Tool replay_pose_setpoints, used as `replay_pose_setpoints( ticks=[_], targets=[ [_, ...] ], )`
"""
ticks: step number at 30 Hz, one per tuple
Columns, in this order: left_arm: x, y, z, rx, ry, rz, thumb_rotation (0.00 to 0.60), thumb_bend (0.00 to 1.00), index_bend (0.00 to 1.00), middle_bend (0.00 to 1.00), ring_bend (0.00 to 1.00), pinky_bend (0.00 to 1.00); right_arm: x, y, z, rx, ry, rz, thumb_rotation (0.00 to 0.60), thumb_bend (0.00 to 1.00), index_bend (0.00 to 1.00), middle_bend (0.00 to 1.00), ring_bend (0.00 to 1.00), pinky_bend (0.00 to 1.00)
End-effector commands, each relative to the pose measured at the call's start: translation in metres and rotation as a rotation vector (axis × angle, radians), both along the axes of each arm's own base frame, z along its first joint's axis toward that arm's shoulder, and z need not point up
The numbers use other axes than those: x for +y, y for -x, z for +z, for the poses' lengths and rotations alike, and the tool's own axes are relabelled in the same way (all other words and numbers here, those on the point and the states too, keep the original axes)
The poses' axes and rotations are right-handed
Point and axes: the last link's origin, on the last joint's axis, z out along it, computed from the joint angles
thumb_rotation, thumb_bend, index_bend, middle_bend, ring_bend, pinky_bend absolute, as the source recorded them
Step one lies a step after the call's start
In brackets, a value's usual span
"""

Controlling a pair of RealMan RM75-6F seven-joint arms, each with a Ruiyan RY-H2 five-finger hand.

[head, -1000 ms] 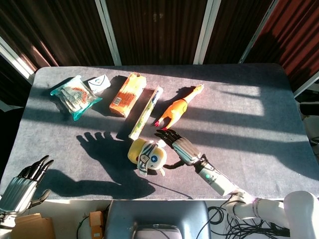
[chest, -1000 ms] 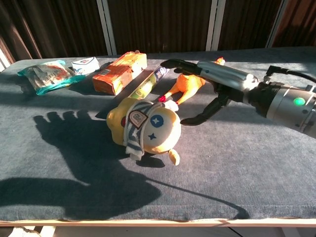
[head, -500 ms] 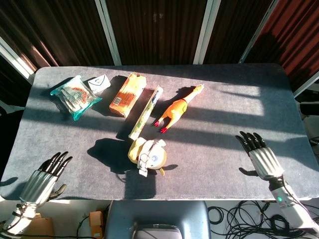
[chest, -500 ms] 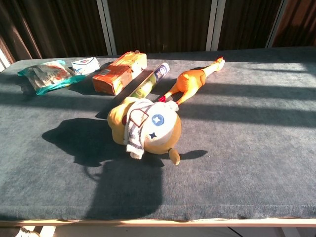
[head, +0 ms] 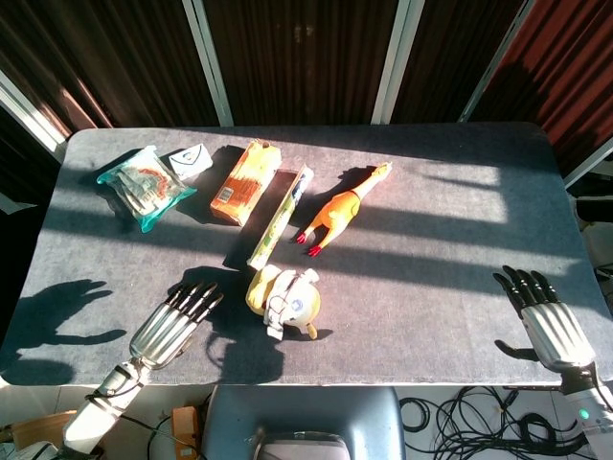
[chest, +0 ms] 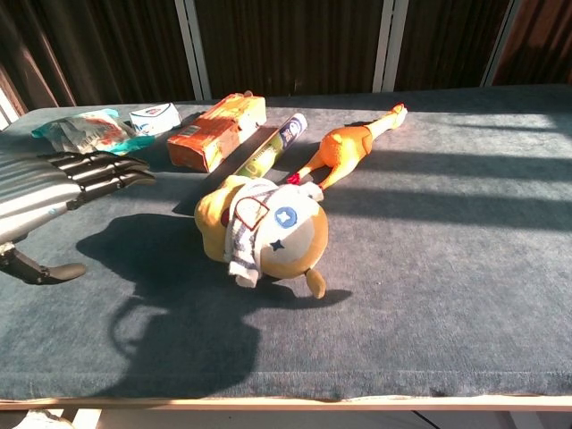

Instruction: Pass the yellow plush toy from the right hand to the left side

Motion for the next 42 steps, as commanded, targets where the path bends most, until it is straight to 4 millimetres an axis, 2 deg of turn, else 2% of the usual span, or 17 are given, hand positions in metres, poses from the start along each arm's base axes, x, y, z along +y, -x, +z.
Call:
replay_pose_setpoints(
  ticks=[1, 10, 18, 21, 23, 24, 25, 28, 30, 32, 38, 42],
  targets=[
    [0.022, -0.028, -0.035, -0.005, 0.040, -0.010, 0.600, 0.26, 0.00, 0.00, 0.00, 0.17, 0.005, 0.002, 0.005, -0.014, 0.012, 0.009, 0.600, 0.07, 0.00, 0.00, 0.00, 0.00],
    [0.041, -0.058, -0.090, 0.022, 0.104, 0.052, 0.600, 0.26, 0.00, 0.00, 0.00, 0.17, 0.007, 0.003, 0.012, -0.054, 0.011, 0.003, 0.600, 0.07, 0.00, 0.00, 0.00, 0.00],
    [0.043, -0.087, -0.118, -0.116, 0.122, 0.085, 0.600, 0.26, 0.00, 0.00, 0.00, 0.20, 0.007, 0.004, 0.012, -0.057, 0.000, -0.001, 0.600, 0.07, 0.00, 0.00, 0.00, 0.00],
    [0.040, -0.100, -0.126, -0.260, 0.093, 0.108, 0.600, 0.26, 0.00, 0.01, 0.12, 0.26, 0.007, 0.004, 0.011, -0.059, -0.009, -0.005, 0.600, 0.07, 0.00, 0.00, 0.00, 0.00],
    [0.039, -0.108, -0.130, -0.354, 0.039, 0.079, 0.600, 0.27, 0.03, 0.12, 0.29, 0.44, 0.006, 0.004, 0.012, -0.061, -0.012, -0.007, 0.600, 0.07, 0.00, 0.00, 0.00, 0.00],
    [0.039, -0.110, -0.132, -0.385, 0.016, 0.061, 0.600, 0.27, 0.11, 0.25, 0.39, 0.58, 0.006, 0.004, 0.012, -0.061, -0.012, -0.007, 0.600, 0.07, 0.00, 0.00, 0.00, 0.00],
    [0.038, -0.110, -0.135, -0.414, -0.008, 0.040, 0.600, 0.28, 0.24, 0.41, 0.50, 0.71, 0.007, 0.004, 0.012, -0.062, -0.013, -0.008, 0.600, 0.07, 0.00, 0.00, 0.00, 0.00],
    [0.037, -0.104, -0.144, -0.436, -0.026, 0.028, 0.600, 0.30, 0.60, 0.73, 0.75, 0.94, 0.007, 0.005, 0.012, -0.064, -0.017, -0.012, 0.600, 0.07, 0.00, 0.00, 0.00, 0.00],
    [0.038, -0.100, -0.147, -0.434, -0.031, 0.033, 0.600, 0.32, 0.71, 0.83, 0.83, 0.99, 0.006, 0.005, 0.012, -0.065, -0.018, -0.015, 0.600, 0.07, 0.00, 0.00, 0.00, 0.00],
    [0.040, -0.096, -0.146, -0.430, -0.049, 0.032, 0.600, 0.34, 0.78, 0.89, 0.90, 1.00, 0.005, 0.005, 0.012, -0.064, -0.019, -0.019, 0.600, 0.07, 0.00, 0.00, 0.00, 0.00],
    [0.048, -0.086, -0.132, -0.431, -0.114, 0.032, 0.600, 0.37, 0.83, 0.95, 0.95, 1.00, 0.004, 0.005, 0.011, -0.060, -0.029, -0.030, 0.600, 0.07, 0.00, 0.00, 0.00, 0.00],
    [0.055, -0.076, -0.107, -0.422, -0.156, 0.022, 0.600, 0.37, 0.84, 0.96, 0.95, 1.00, 0.004, 0.006, 0.009, -0.058, -0.043, -0.040, 0.600, 0.07, 0.00, 0.00, 0.00, 0.00]
  ],
)
